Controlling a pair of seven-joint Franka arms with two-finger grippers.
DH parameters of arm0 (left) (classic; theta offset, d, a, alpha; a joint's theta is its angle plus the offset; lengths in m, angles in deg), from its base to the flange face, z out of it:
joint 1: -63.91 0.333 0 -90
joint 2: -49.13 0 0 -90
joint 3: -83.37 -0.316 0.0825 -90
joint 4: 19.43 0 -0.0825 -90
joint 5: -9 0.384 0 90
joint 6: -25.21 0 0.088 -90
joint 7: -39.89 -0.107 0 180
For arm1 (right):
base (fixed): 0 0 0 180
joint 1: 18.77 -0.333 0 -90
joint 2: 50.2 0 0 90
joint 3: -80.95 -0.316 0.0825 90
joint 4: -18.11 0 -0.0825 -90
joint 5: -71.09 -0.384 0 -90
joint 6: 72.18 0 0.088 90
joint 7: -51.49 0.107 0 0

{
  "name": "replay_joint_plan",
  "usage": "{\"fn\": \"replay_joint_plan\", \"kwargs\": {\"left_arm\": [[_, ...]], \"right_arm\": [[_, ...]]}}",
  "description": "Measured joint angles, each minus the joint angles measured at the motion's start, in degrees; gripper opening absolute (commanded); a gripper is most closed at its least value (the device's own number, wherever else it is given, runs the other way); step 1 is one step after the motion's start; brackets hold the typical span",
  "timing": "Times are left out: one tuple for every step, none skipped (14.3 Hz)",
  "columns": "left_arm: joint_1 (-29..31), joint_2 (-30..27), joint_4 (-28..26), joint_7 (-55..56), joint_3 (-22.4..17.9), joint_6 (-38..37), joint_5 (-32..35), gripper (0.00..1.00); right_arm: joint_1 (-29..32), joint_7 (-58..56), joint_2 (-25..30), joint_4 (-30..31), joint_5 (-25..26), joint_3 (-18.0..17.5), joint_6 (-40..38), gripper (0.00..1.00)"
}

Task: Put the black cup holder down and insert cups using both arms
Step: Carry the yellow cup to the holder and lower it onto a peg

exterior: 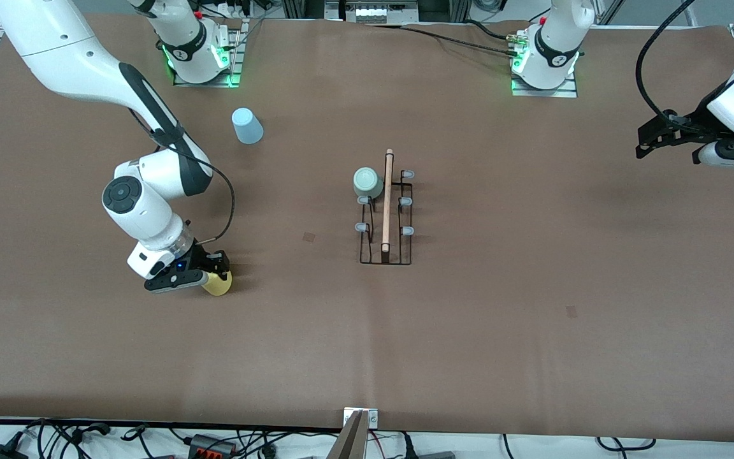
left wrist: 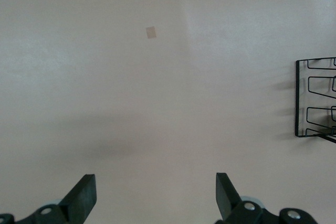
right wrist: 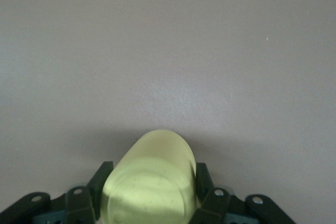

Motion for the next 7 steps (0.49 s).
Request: {"fn": "replay_joint_plan", "kwargs": {"left_arm": [[-0.01,0.0,0.01,0.0,0.0,0.0,0.0,1.0],[-0.01,0.0,0.01,0.0,0.0,0.0,0.0,1.0],[-0.01,0.0,0.01,0.0,0.0,0.0,0.0,1.0],[-0.03,0.0,0.02,0.0,0.0,0.0,0.0,1.0],[-0.04,0.0,0.02,0.0,0.0,0.0,0.0,1.0],[-0.05,0.0,0.02,0.0,0.0,0.0,0.0,1.0],[-0.06,0.0,0.02,0.0,0.0,0.0,0.0,1.0]], "right_arm": [[-0.35,0.0,0.9,-0.11,0.11,-0.01,-1.3,0.02],[-0.83,0.03,2.33,-0.41,0.11,-0.04,-4.05,0.02],[-1.65,0.98,4.3,-0.96,0.05,-0.1,-8.06,0.02],[-3.03,4.33,6.75,-1.66,-0.02,-0.25,-13.07,0.02],[-4.98,9.69,9.27,-2.32,-0.05,-0.67,-17.95,0.02],[-7.31,16.2,11.53,-2.83,-0.22,-1.46,-21.93,0.01],[-9.69,23.71,13.25,-3.45,-0.87,-2.88,-24.61,0.01]]}}
